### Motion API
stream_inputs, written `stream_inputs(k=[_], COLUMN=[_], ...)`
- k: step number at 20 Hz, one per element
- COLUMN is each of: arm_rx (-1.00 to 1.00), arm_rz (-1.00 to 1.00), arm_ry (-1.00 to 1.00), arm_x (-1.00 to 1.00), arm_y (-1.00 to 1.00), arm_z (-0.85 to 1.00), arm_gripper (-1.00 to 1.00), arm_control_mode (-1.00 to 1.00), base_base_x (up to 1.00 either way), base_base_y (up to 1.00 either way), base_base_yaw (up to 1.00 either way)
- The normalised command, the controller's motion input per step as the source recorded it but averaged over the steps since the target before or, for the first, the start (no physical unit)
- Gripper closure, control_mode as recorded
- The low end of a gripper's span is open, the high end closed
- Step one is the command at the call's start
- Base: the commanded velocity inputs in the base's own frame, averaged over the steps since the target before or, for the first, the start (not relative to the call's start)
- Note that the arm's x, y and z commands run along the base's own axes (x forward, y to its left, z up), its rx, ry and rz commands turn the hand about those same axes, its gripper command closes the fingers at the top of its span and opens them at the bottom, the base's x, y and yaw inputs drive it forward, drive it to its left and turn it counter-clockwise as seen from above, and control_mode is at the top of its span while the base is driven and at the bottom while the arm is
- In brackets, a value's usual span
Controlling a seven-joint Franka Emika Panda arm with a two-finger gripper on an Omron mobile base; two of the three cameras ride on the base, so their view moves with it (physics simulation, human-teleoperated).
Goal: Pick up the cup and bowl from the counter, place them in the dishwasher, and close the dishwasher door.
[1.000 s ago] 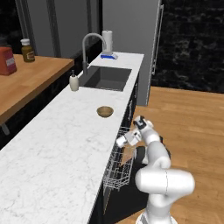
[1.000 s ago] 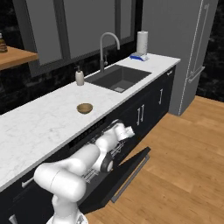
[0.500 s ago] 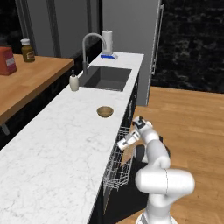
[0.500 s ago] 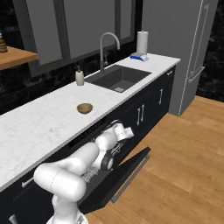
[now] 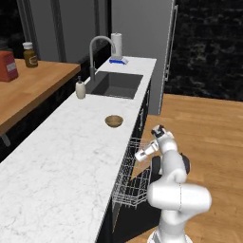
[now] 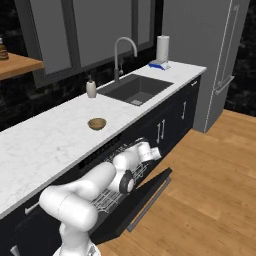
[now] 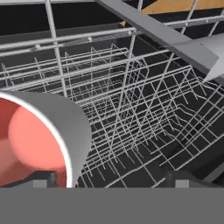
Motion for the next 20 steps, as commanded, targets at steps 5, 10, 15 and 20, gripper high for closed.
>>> stream_inputs(k=[5,10,15,20], arm_rx=[-0.01,-0.16,-0.25,-0.27], arm_rz=[-0.14,-0.18,-0.17,-0.12], arm_ry=[0.16,0.12,0.04,-0.02], arm_x=[-0.13,-0.13,-0.37,-0.65], arm_y=[-0.58,-0.42,-0.16,0.0], arm_z=[0.0,0.0,0.06,0.37], arm_gripper=[-1.0,-1.0,-1.0,-1.0], arm_control_mode=[-1.0,-1.0,-1.0,-1.0], base_base_x=[0.0,0.0,0.0,0.0], base_base_y=[0.0,0.0,0.0,0.0], base_base_yaw=[0.0,0.0,0.0,0.0])
